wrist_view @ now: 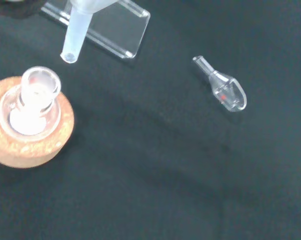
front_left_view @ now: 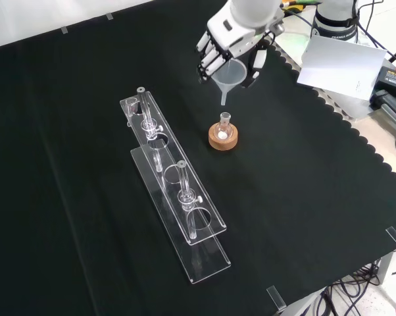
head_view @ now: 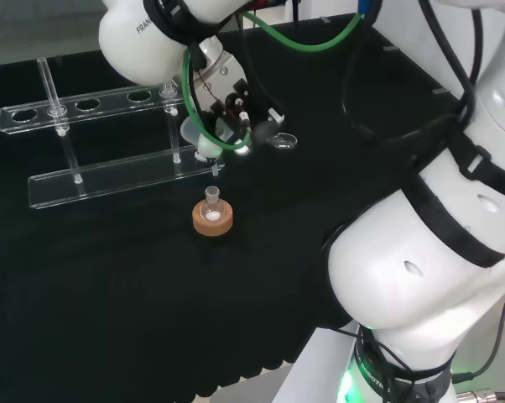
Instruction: Remove the funnel from the round-bottom flask.
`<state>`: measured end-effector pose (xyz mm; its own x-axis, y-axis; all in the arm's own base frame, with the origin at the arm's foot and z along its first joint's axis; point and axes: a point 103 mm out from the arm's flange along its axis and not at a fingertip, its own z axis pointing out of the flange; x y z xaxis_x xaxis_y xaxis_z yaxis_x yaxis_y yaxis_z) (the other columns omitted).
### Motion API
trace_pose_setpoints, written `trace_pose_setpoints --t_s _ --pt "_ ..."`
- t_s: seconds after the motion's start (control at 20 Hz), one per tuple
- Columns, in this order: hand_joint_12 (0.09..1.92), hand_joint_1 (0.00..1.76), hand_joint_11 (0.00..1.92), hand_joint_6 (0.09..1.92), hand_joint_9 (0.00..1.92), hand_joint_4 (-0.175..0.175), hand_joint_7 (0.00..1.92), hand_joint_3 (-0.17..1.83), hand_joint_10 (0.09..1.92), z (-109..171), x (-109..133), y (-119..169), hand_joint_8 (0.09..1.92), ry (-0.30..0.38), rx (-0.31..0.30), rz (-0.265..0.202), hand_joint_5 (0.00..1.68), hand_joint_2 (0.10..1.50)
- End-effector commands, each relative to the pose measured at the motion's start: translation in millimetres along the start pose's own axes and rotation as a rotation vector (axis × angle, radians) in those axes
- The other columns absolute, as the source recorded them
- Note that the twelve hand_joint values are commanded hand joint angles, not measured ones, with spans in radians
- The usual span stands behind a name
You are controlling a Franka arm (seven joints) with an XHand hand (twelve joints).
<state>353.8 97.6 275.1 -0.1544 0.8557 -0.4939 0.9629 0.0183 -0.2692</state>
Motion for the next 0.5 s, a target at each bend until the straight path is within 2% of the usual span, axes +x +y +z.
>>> trace_pose_setpoints --t_s 0.05,0.2,0.5 --pt "1.04 0.72 0.92 0.55 1.23 -0.021 0.78 0.47 0.18 -31.1 -20.9 -14.2 0.6 0.036 -0.015 0.027 0.64 0.78" --pt "1.04 0.72 0.93 0.56 1.23 -0.02 0.78 0.47 0.17 -44.5 -36.0 -12.7 0.6 0.079 -0.041 0.044 0.64 0.78" --pt "1.04 0.72 0.93 0.57 1.23 -0.02 0.78 0.47 0.17 -64.4 -66.1 -0.2 0.61 0.113 -0.054 0.081 0.64 0.78"
